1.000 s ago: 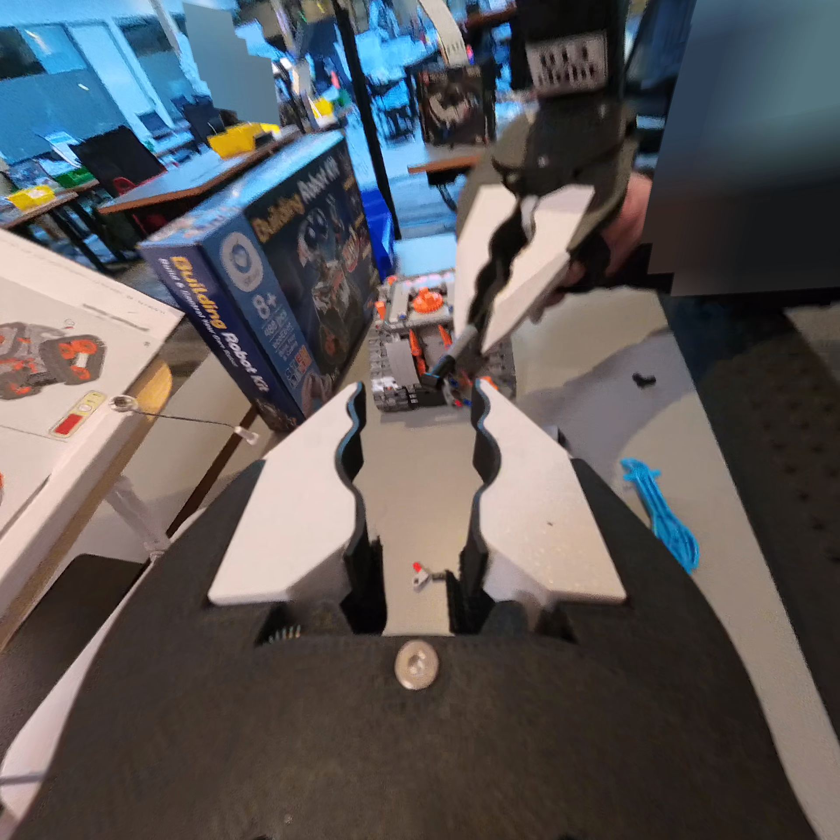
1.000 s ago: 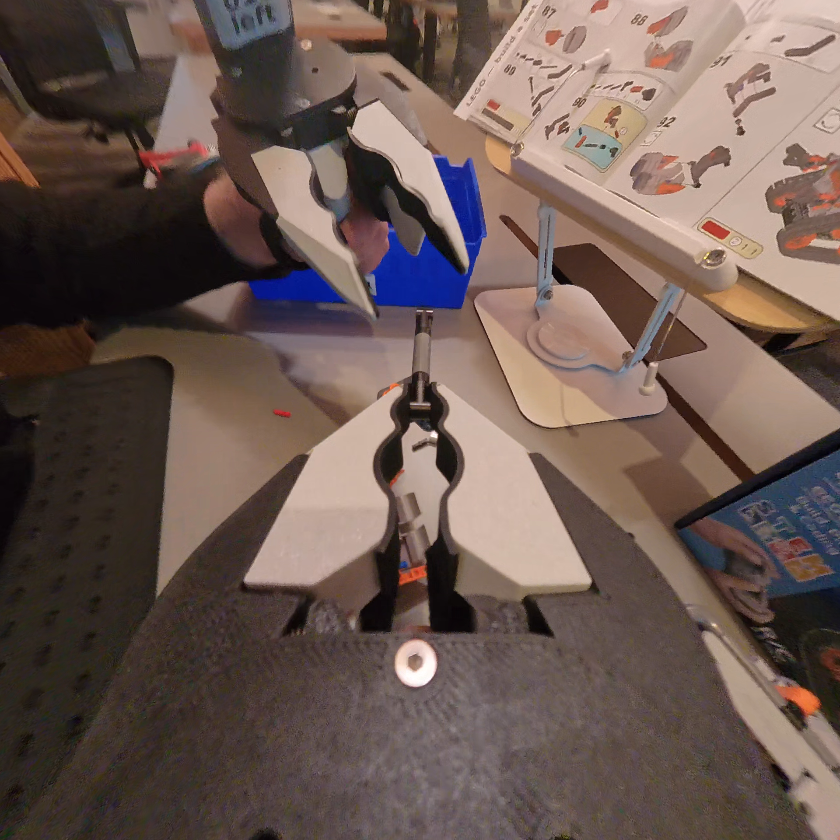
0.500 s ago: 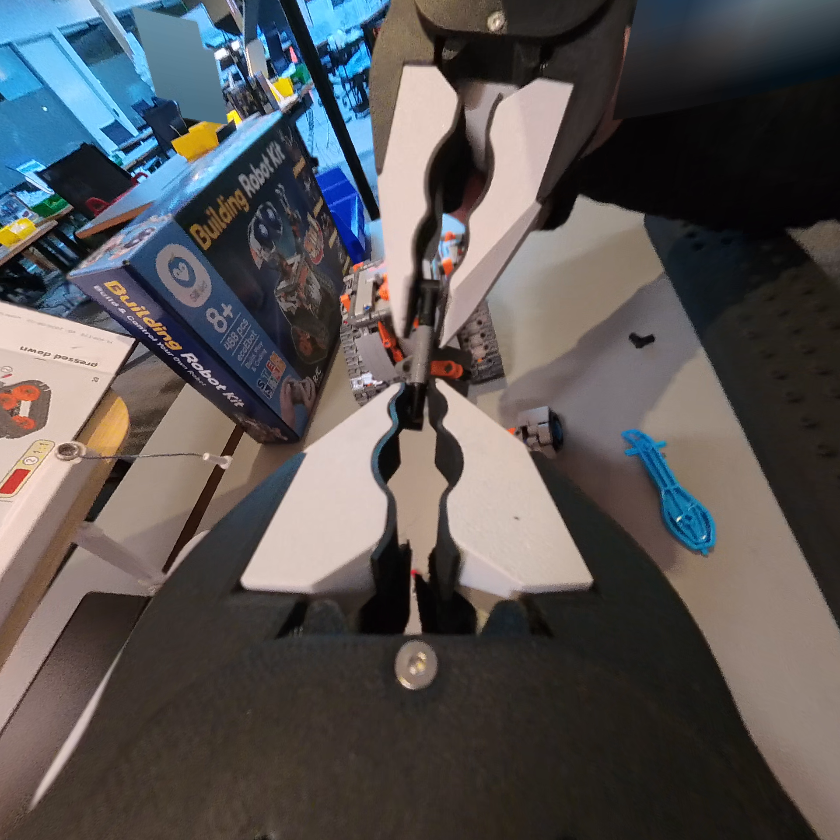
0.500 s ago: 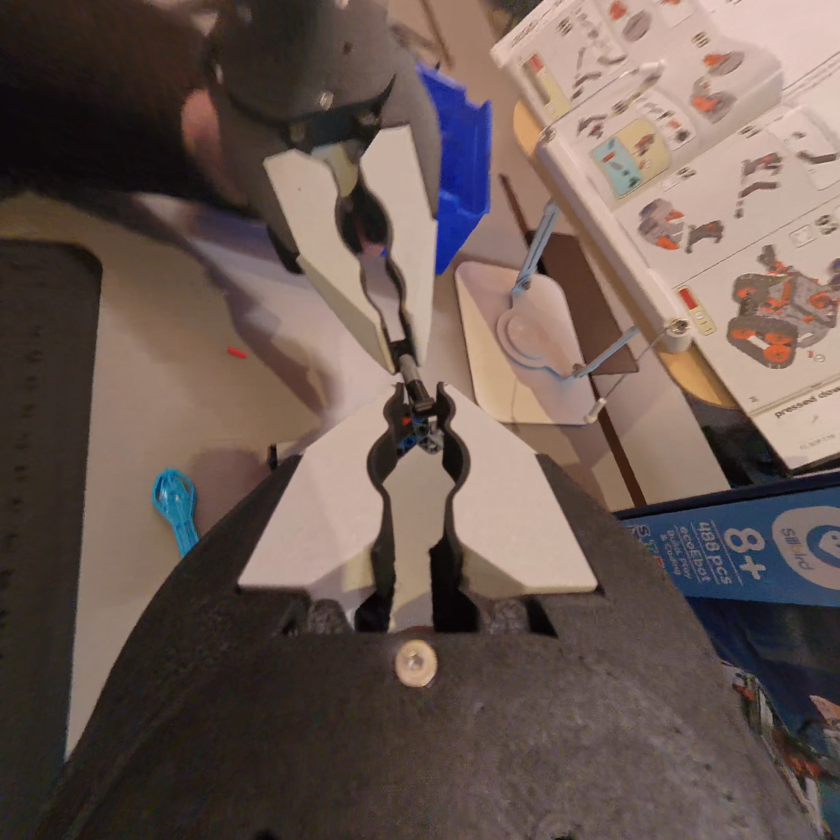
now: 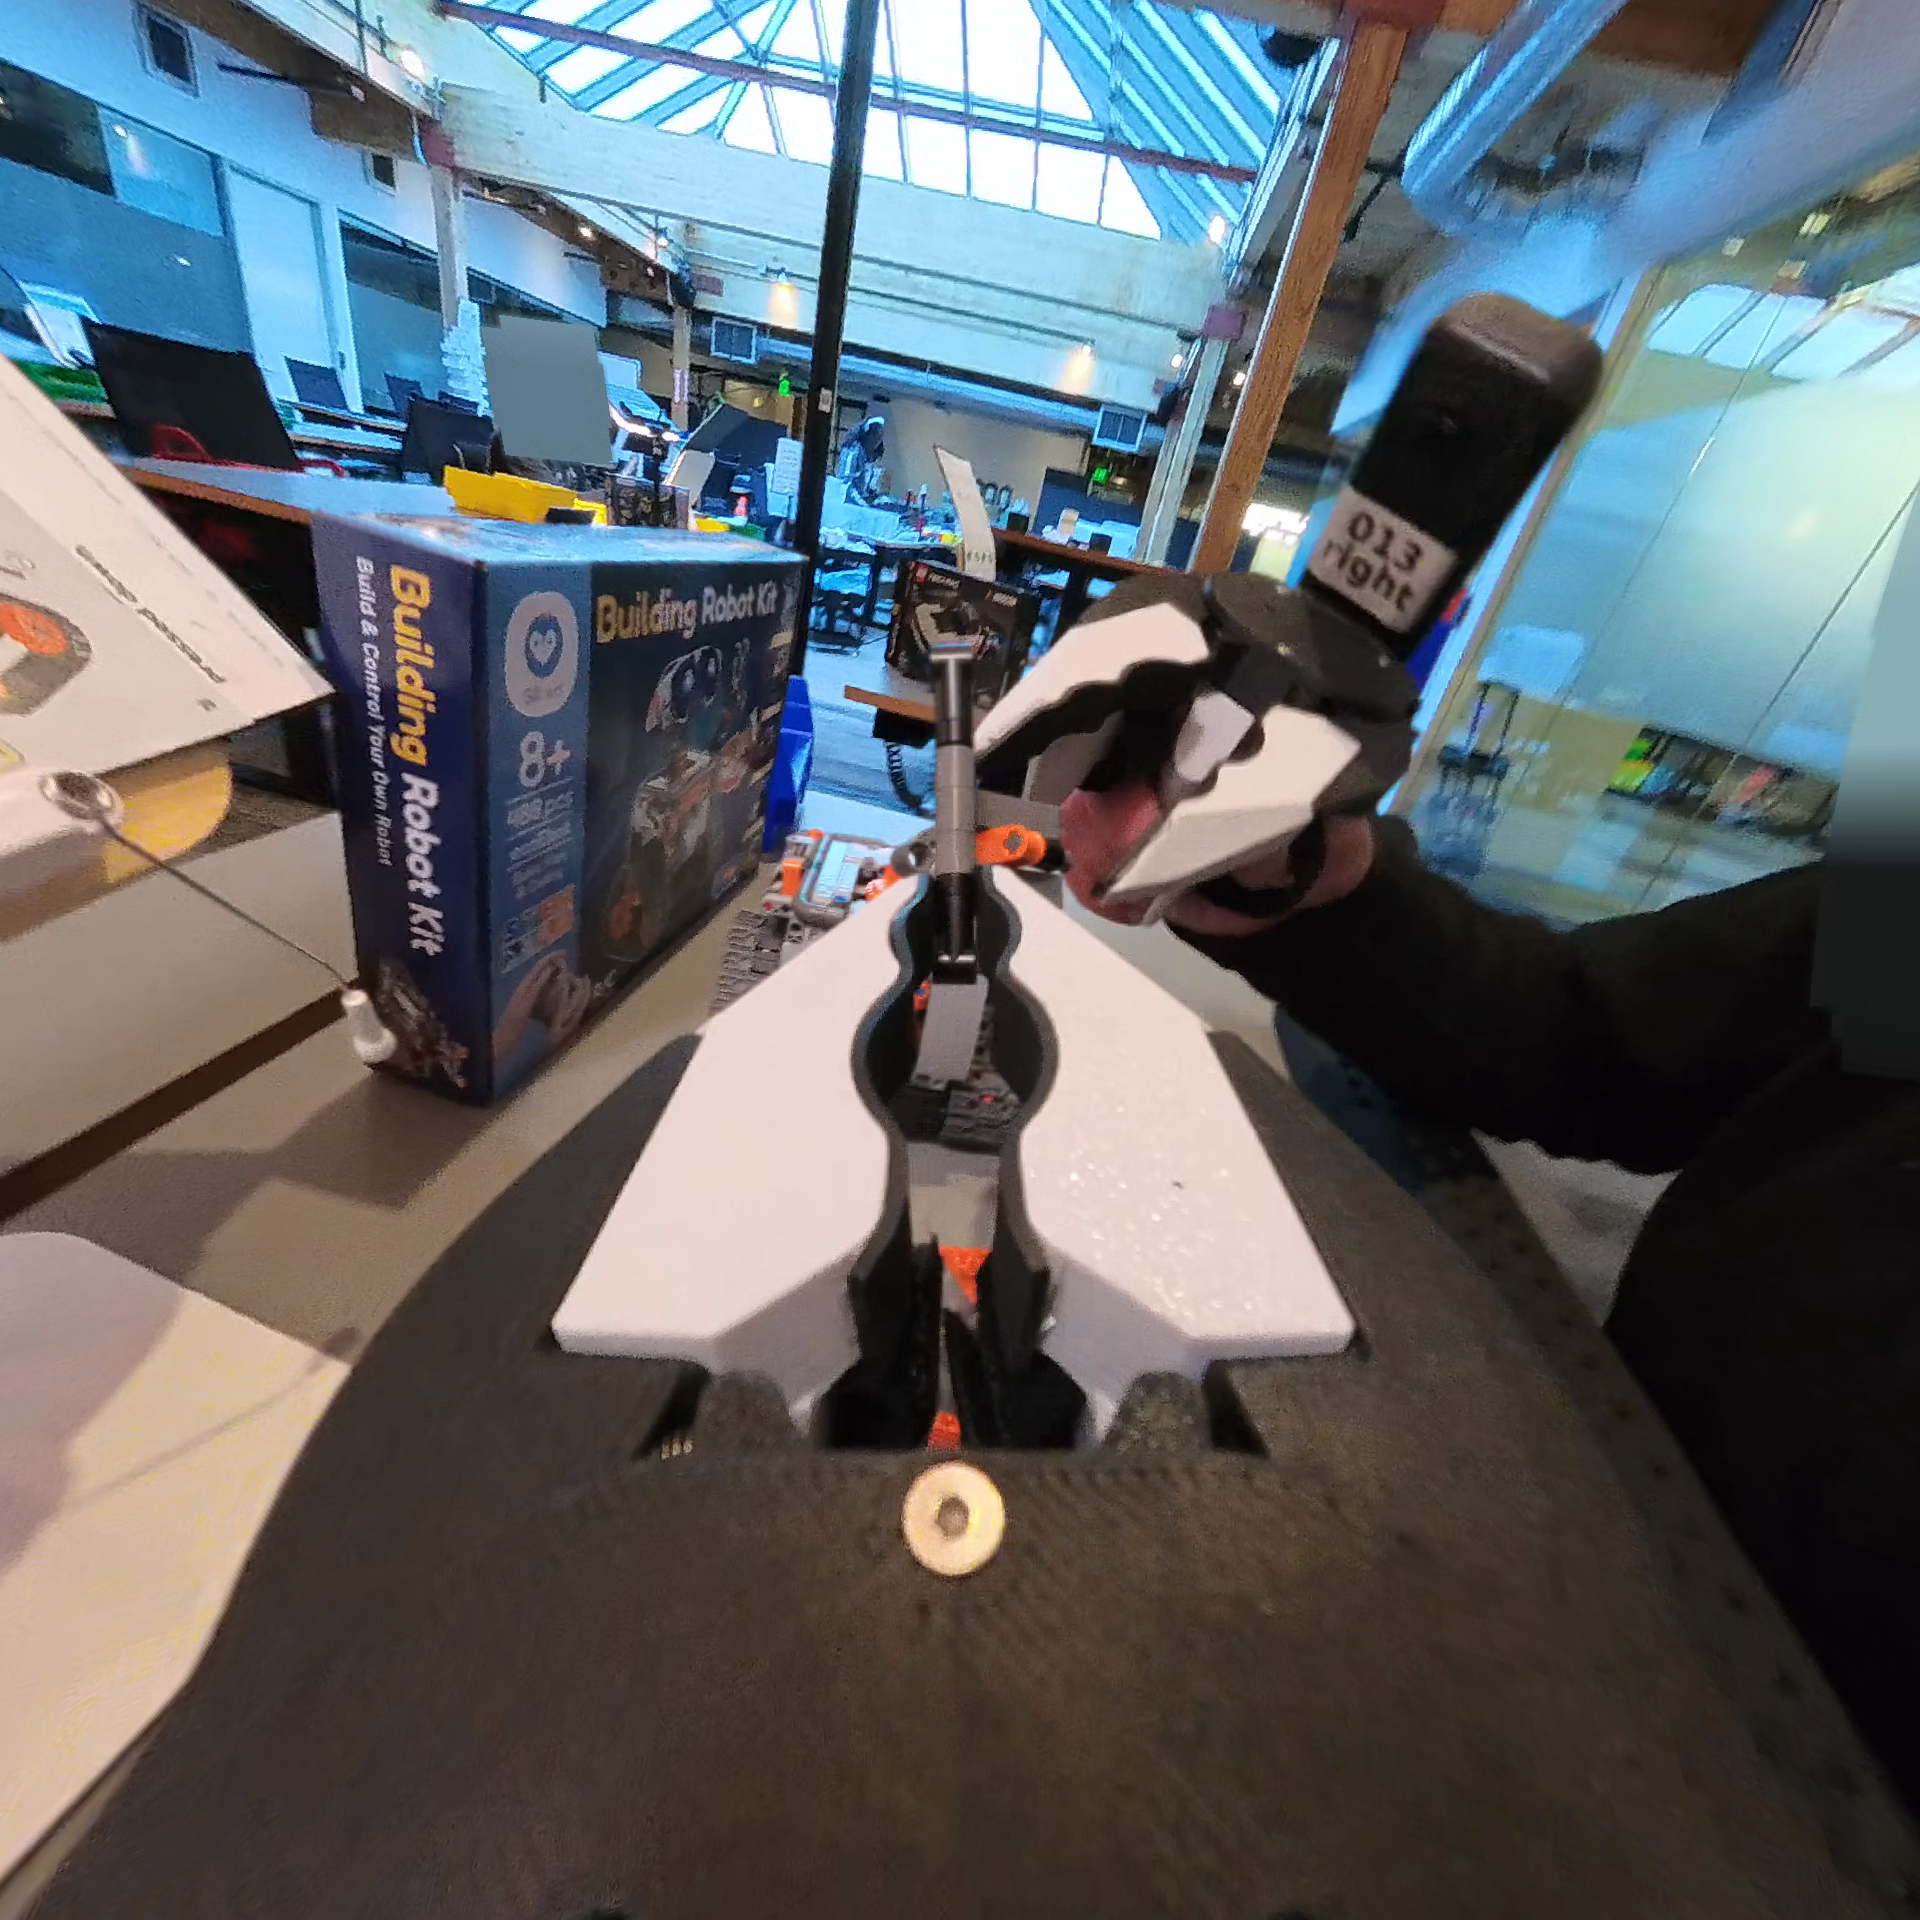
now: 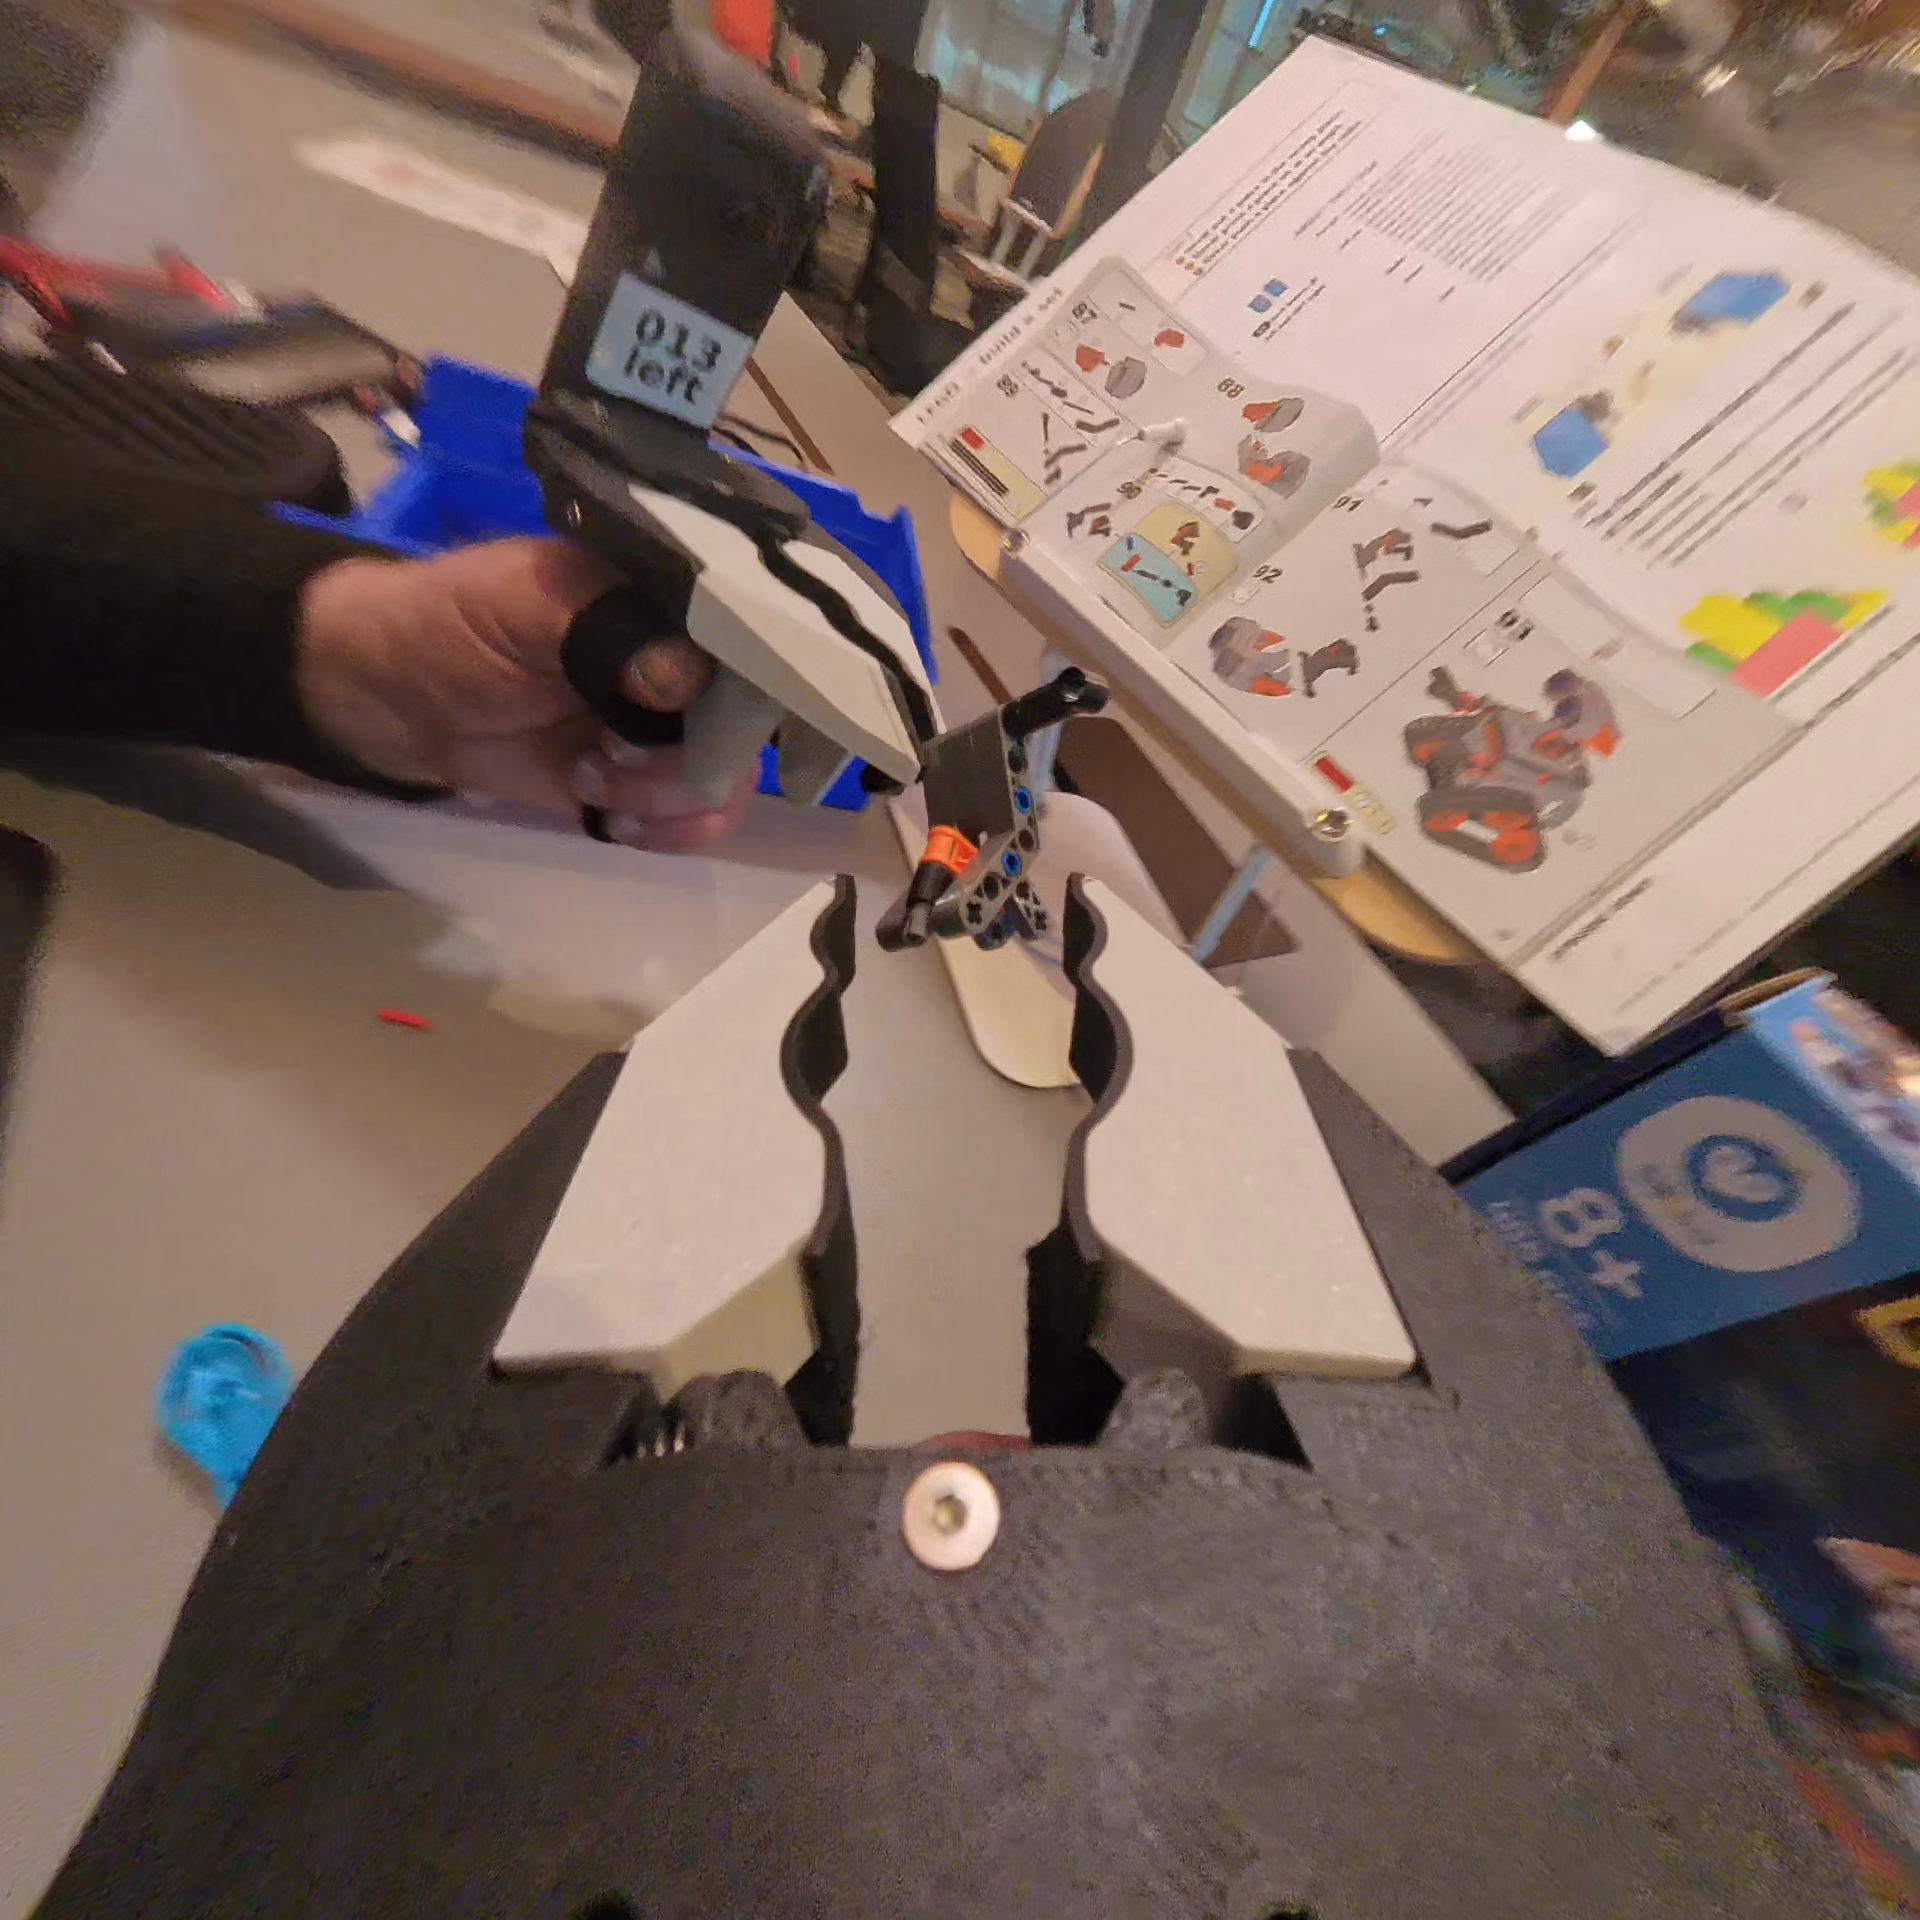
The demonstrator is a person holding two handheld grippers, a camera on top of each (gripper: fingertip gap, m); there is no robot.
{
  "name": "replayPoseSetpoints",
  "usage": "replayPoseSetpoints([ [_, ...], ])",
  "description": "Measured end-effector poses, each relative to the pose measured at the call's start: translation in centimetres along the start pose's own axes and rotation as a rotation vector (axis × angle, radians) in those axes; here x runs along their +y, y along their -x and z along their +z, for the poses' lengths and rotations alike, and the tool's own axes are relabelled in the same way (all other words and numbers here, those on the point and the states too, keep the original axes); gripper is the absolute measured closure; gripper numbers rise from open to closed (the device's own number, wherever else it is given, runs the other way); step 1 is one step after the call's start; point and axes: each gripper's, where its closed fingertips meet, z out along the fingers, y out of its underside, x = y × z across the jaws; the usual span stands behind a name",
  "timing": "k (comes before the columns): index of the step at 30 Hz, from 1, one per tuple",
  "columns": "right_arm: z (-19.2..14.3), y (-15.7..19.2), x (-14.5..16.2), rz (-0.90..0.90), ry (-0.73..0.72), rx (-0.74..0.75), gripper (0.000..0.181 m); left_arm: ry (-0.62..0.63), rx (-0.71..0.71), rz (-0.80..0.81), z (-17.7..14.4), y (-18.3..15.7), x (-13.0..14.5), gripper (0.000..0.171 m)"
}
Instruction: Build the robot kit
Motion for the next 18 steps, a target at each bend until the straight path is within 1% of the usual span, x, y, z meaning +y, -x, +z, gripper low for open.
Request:
replayPoseSetpoints([
  [2, 0.3, -0.2, 0.4, -0.203, 0.053, 0.102, 0.140, -0.016, 0.030, -0.069, 0.1, 0.0, 0.0, 0.166],
  [4, 0.3, -0.4, 0.5, -0.459, 0.104, 0.226, 0.140, -0.026, 0.057, -0.135, 0.1, 0.0, 0.1, 0.166],
  [6, 0.2, -0.1, 0.4, -0.705, 0.144, 0.317, 0.143, -0.027, 0.073, -0.176, 0.1, 0.1, 0.1, 0.166],
  [8, 0.4, 0.1, 0.7, -0.871, 0.193, 0.367, 0.148, -0.020, 0.096, -0.215, 0.1, 0.0, 0.3, 0.166],
  [11, 0.7, -0.1, 1.4, -0.960, 0.241, 0.400, 0.152, -0.009, 0.125, -0.273, 0.2, -0.2, 0.6, 0.166],
  [13, 0.6, -0.3, 1.5, -0.998, 0.242, 0.429, 0.154, -0.006, 0.141, -0.304, 0.3, -0.3, 0.8, 0.166],
  [18, 0.2, 0.0, 1.4, -0.993, 0.233, 0.401, 0.157, -0.002, 0.181, -0.347, 0.5, -0.8, 0.9, 0.166],
])
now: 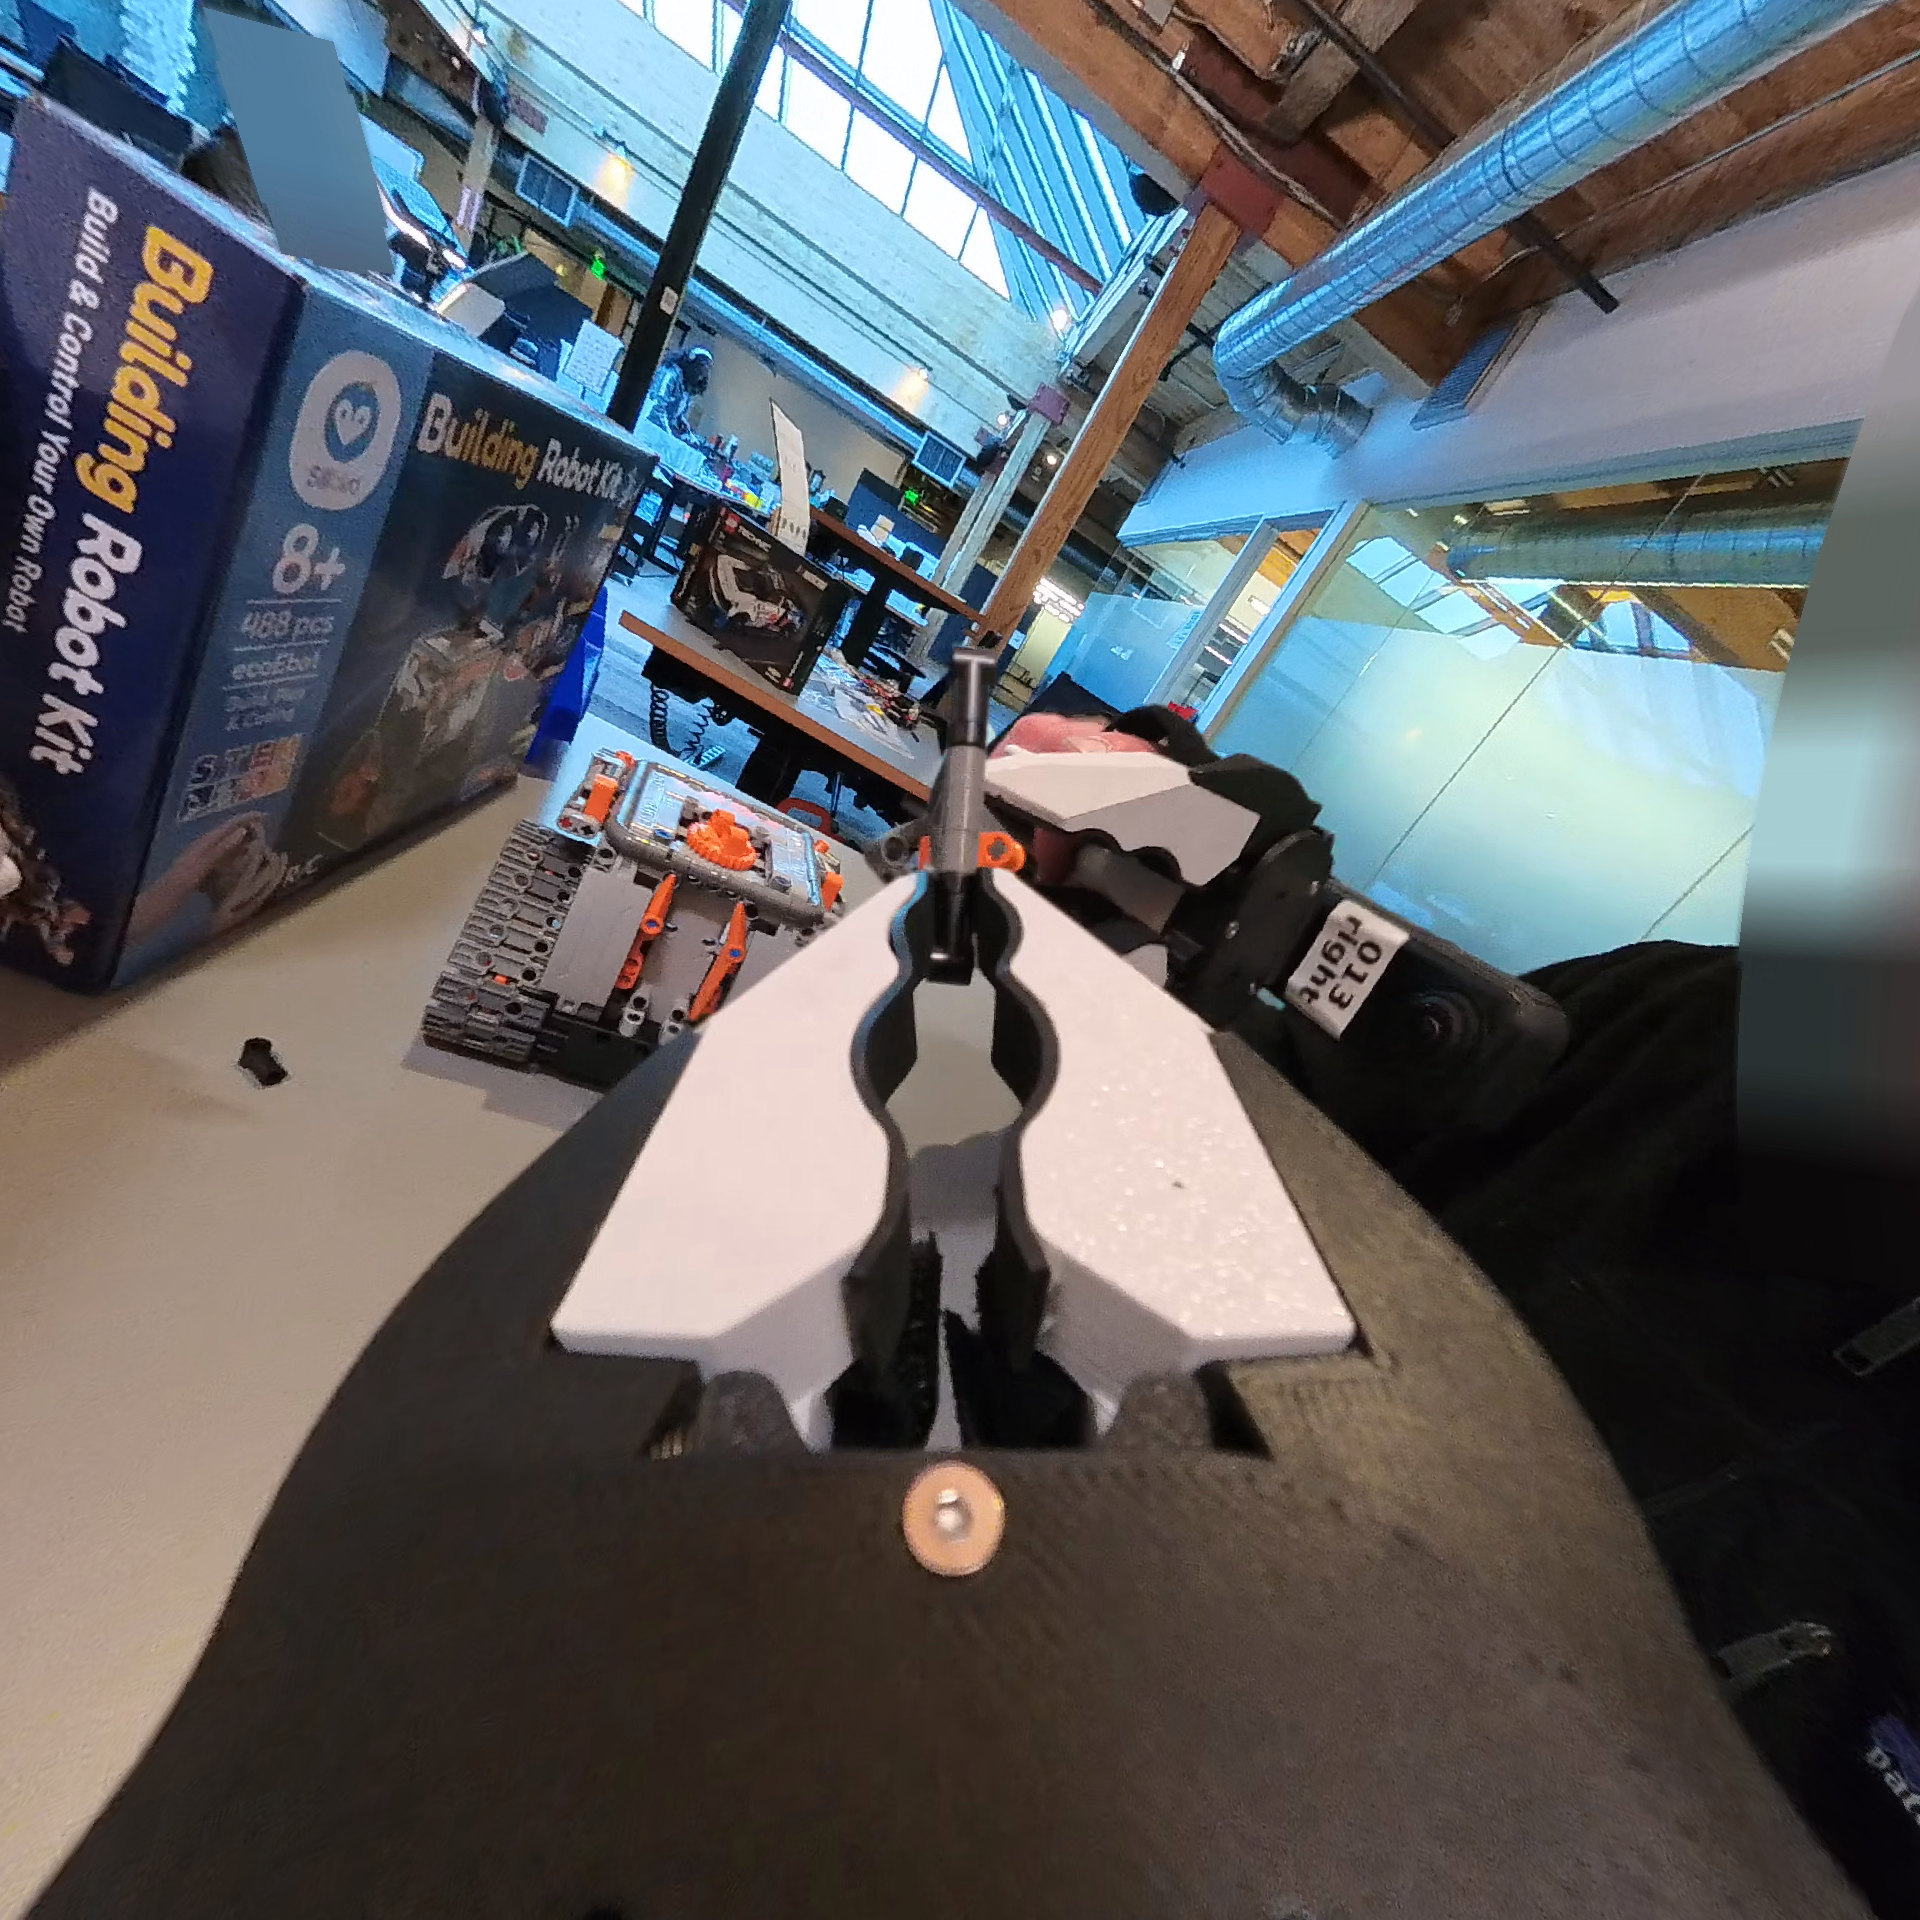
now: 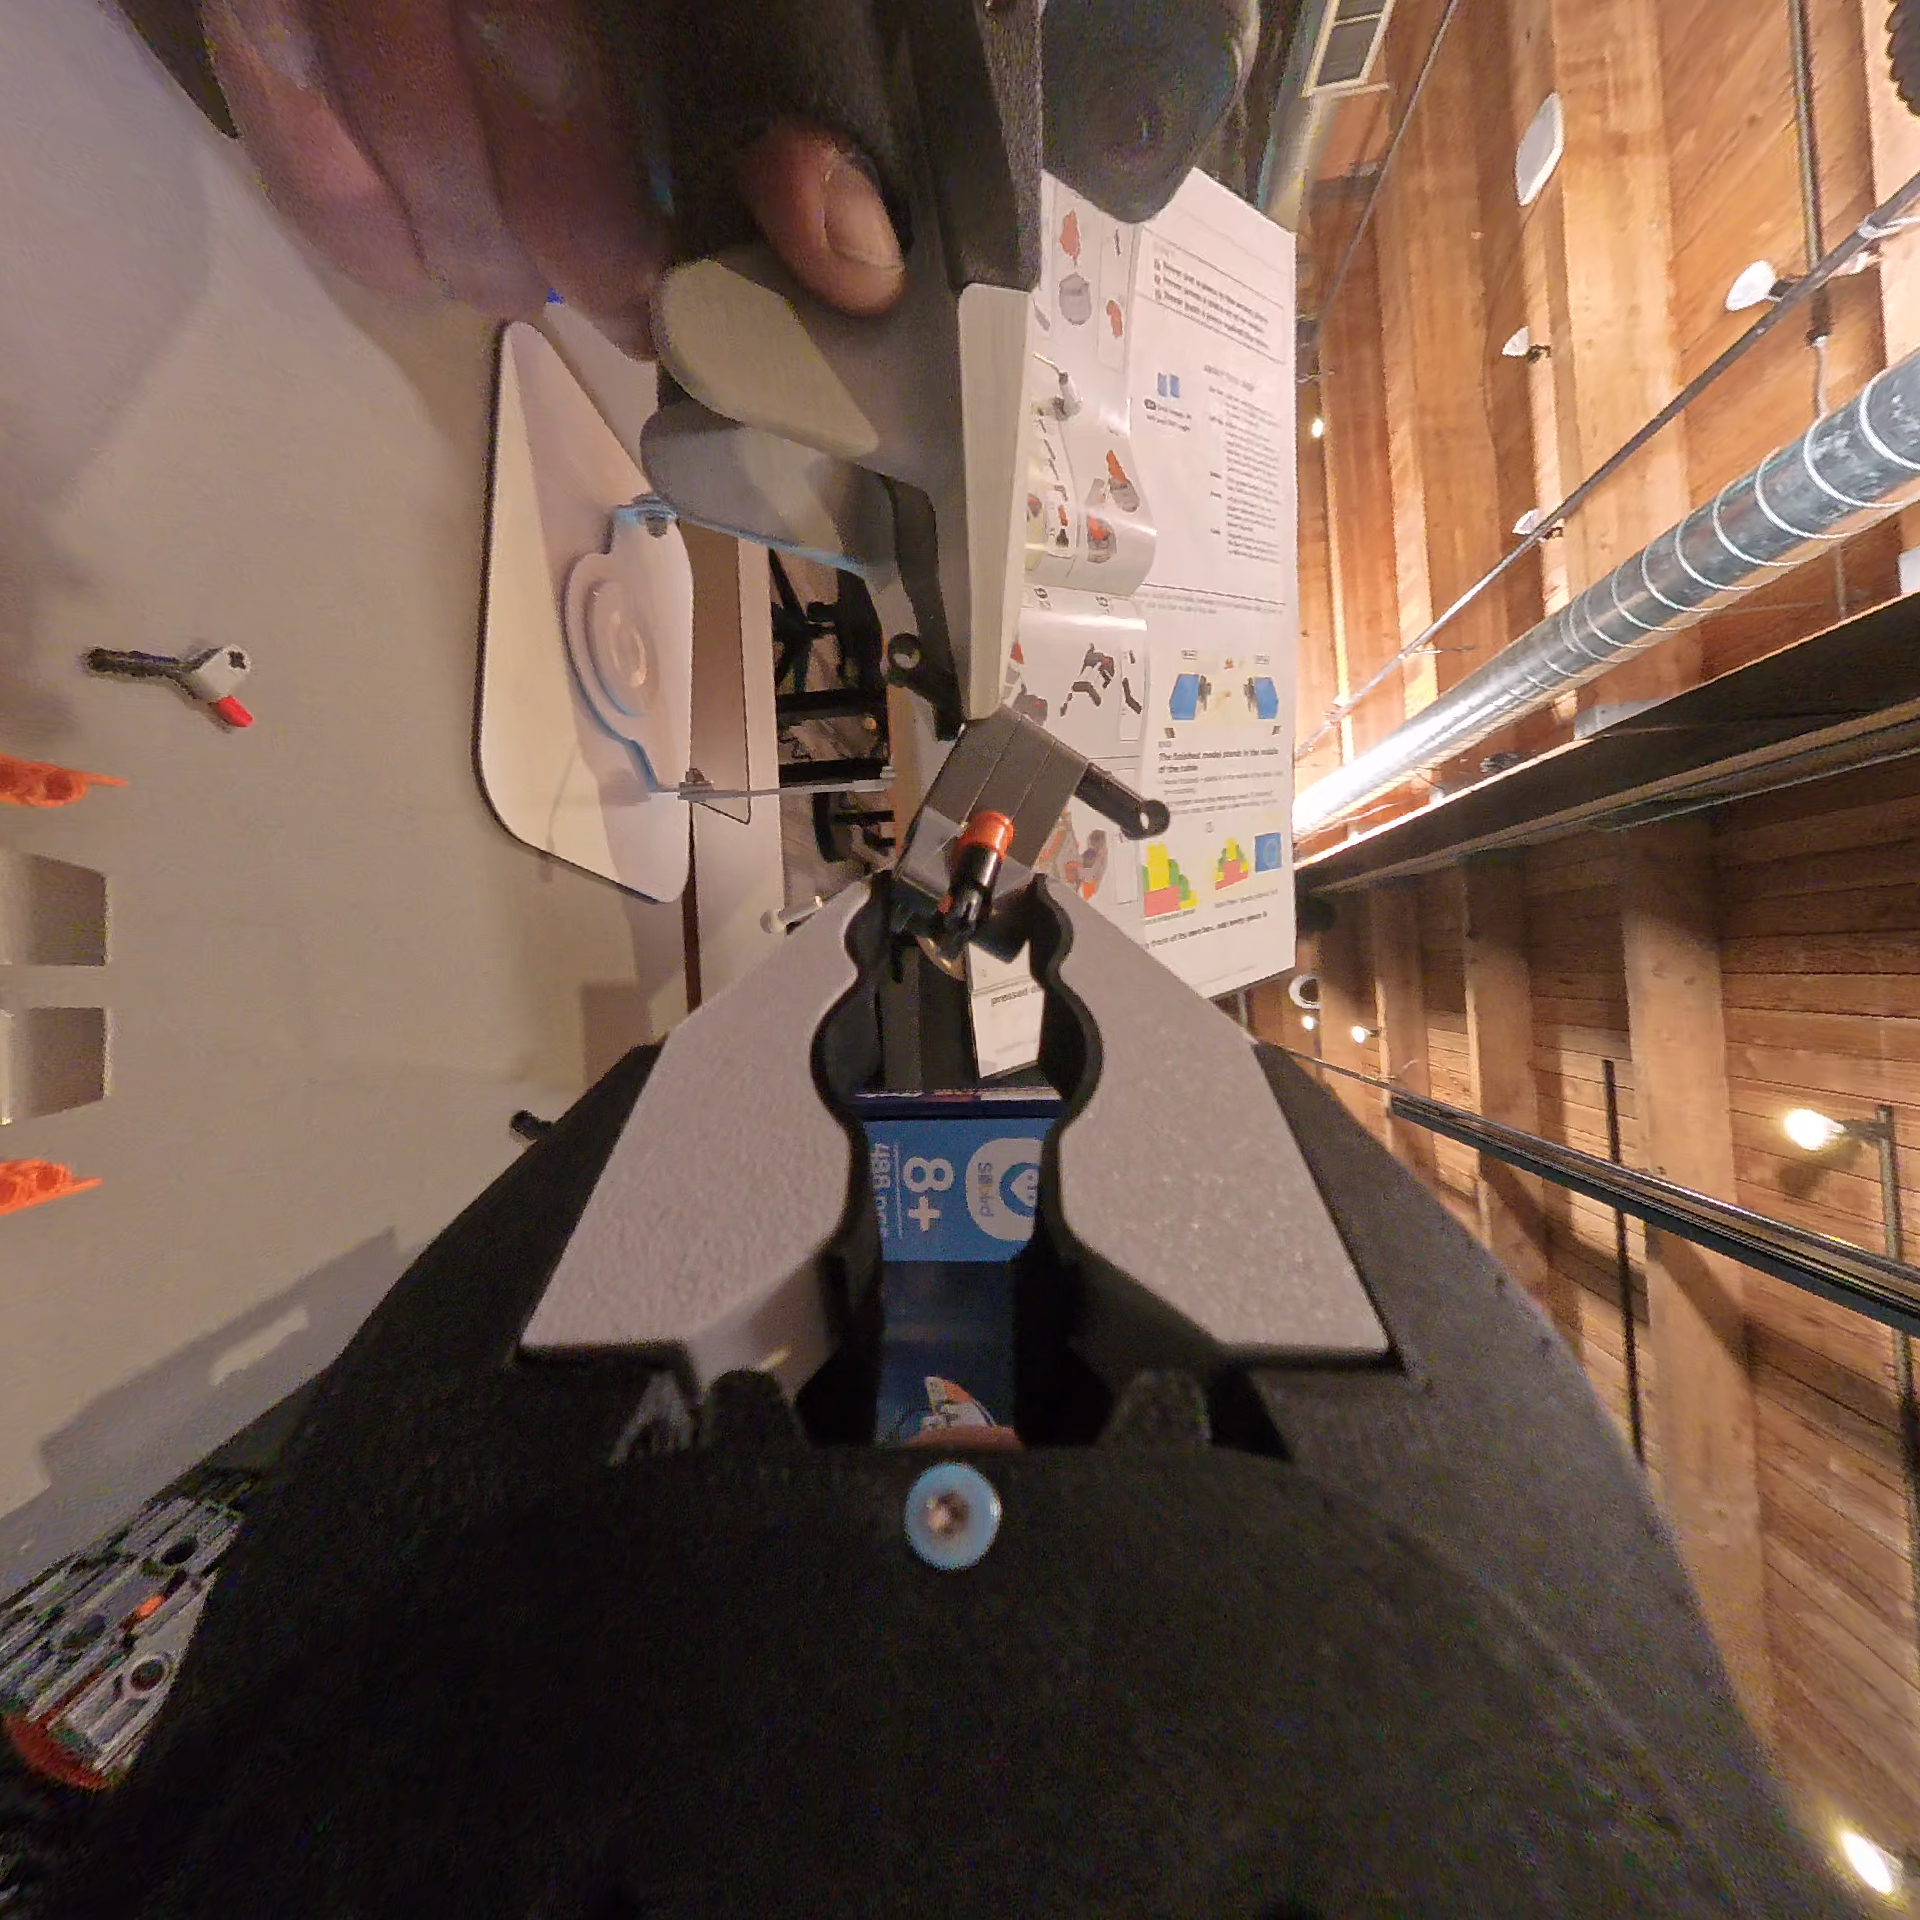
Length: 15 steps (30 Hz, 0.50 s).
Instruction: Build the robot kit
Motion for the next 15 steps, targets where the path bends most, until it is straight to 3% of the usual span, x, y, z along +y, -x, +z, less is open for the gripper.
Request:
replayPoseSetpoints([
  [7, 0.1, 0.7, 0.4, 0.235, -0.024, -0.145, 0.158, 0.013, -0.015, 0.023, 0.1, 0.5, 0.5, 0.162],
  [12, 0.3, 1.3, 1.4, 0.482, -0.012, -0.273, 0.157, 0.075, -0.195, 0.314, -0.5, 1.5, 0.4, 0.135],
  [15, 0.2, 1.5, 1.6, 0.654, -0.025, -0.358, 0.157, 0.140, -0.301, 0.553, -0.7, 1.5, 0.5, 0.129],
])
